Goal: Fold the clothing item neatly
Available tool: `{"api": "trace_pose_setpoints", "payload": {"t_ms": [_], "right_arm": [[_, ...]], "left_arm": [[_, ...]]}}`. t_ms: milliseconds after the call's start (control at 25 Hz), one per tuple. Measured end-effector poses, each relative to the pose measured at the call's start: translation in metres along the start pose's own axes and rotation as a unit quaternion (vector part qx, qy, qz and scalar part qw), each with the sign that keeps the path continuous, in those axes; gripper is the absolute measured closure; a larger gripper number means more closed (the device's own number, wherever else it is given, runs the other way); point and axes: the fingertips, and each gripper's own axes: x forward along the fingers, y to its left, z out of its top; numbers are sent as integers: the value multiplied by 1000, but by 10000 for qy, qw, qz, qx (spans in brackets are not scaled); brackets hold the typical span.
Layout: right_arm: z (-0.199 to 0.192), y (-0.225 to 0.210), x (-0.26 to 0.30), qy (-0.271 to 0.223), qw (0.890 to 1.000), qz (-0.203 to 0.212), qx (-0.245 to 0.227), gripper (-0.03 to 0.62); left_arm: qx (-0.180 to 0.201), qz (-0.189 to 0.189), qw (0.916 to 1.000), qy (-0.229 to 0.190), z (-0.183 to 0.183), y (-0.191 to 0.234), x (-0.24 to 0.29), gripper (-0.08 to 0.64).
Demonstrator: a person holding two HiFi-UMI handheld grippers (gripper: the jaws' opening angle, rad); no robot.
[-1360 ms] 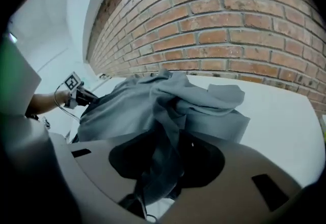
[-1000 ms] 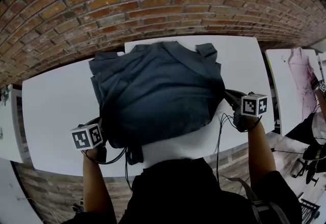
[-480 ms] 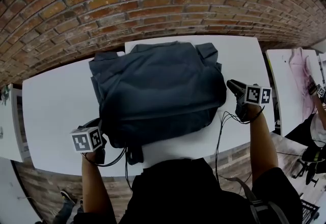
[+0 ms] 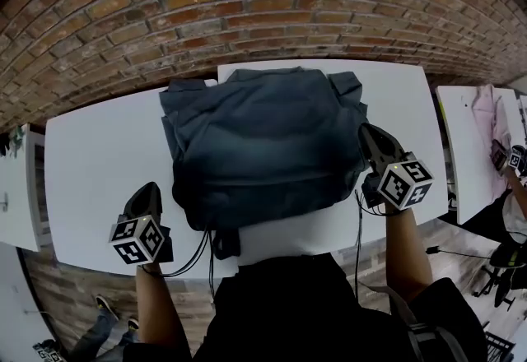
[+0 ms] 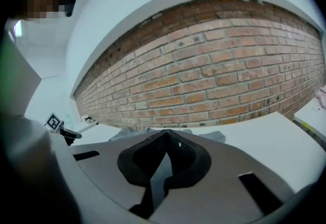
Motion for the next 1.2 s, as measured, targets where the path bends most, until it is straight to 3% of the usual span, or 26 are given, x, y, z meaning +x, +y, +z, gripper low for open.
{"api": "trace_pose_setpoints", "payload": {"t_ms": [160,320,680,920,1080,1200], "right_arm": [[19,34,-31,-706,9969,-351,-41,591],[25,64,-72,-1152,9914,-601,129,591],[-4,125,-143,-1340,9876,-814,62,591],[-4,135,-188,-1558,9865,-485,-112,591],[-30,136,-238,-1410,9890,-248,-378,591],[-51,128,-287,-1395,9898,-74,-293,591]], "left_arm": [[-148,-238,9954,-916,30,-8,-33,561],[53,-330,9899,-1377,42,-15,-58,561],[398,-714,9847,-1537,26,-35,-103,561],[434,-512,9852,-1580,3,-56,-143,561],[474,-380,9836,-1697,-23,-94,-185,561],[452,-302,9838,-1707,-56,-129,-219,561]]}}
